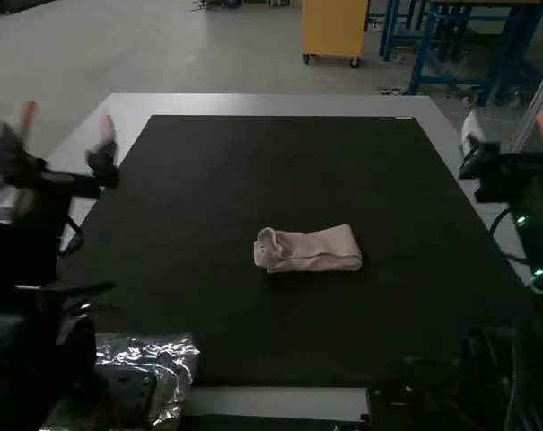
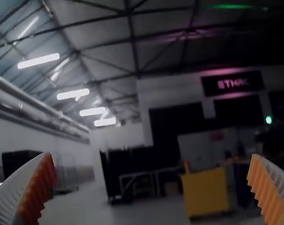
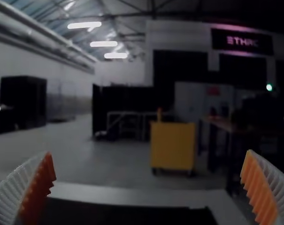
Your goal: Fold the towel.
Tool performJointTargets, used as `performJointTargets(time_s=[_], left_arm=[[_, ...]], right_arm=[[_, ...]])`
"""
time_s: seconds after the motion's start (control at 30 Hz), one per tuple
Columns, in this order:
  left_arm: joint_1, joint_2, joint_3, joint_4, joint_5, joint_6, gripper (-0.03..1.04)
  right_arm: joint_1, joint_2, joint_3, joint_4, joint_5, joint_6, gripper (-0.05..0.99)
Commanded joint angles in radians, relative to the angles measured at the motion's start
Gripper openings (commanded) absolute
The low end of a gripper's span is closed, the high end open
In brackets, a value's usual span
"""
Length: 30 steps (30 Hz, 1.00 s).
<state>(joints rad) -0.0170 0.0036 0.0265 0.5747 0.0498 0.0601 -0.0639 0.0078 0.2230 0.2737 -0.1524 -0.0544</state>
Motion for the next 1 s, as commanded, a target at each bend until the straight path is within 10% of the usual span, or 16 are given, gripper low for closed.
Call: performJointTargets(time_s=[0.0, 0.27, 0.37, 0.47, 0.97], left_arm=[[0.005, -0.004, -0.03, -0.039, 0.019, 0.006, 0.96], [0.0, -0.004, -0.027, -0.319, 0.032, -0.042, 0.96], [0.0, -0.004, -0.027, -0.467, -0.007, -0.189, 0.96], [0.005, -0.004, -0.027, -0.558, -0.008, -0.281, 0.97], [0.008, -0.004, -0.027, -0.564, -0.008, -0.289, 0.97]], right_arm=[[-0.01, -0.006, -0.059, 0.033, -0.03, -0.032, 0.91], [-0.013, -0.006, -0.221, 0.053, 0.186, -0.036, 0.91], [-0.011, -0.008, -0.221, -0.139, 0.205, -0.032, 0.91], [-0.013, -0.008, -0.223, -0.249, 0.2, -0.053, 0.91], [-0.007, -0.008, -0.223, -0.281, 0.103, -0.101, 0.91]])
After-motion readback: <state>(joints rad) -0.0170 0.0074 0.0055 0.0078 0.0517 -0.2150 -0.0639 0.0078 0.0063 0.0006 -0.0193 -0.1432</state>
